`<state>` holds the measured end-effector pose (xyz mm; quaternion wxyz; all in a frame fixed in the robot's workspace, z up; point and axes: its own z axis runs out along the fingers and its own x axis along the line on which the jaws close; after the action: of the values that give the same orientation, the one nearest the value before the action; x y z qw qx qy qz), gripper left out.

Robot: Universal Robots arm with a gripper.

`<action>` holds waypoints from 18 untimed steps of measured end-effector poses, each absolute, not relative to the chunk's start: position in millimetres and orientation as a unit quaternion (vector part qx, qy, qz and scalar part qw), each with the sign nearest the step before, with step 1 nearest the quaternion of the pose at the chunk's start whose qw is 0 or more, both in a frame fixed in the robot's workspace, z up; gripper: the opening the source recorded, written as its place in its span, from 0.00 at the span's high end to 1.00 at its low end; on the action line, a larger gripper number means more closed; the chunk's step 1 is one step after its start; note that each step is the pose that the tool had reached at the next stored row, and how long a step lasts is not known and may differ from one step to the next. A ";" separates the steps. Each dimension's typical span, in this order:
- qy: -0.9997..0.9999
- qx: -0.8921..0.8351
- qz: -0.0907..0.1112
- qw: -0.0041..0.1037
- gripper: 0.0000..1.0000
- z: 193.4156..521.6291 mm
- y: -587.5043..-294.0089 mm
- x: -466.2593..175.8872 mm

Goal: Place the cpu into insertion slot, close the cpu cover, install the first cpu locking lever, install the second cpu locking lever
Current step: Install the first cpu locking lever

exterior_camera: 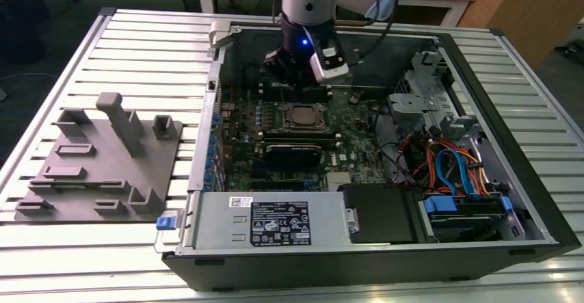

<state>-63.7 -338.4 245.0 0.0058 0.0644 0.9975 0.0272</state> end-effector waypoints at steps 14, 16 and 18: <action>0.998 0.064 0.027 0.007 0.90 245.0 -338.3 -72.2; 0.998 0.064 0.027 0.007 0.90 245.0 -338.3 -72.3; 0.998 0.065 0.027 0.007 0.90 245.0 -338.4 -73.2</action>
<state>-73.2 -338.4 245.0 0.0066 0.0645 0.9975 0.0272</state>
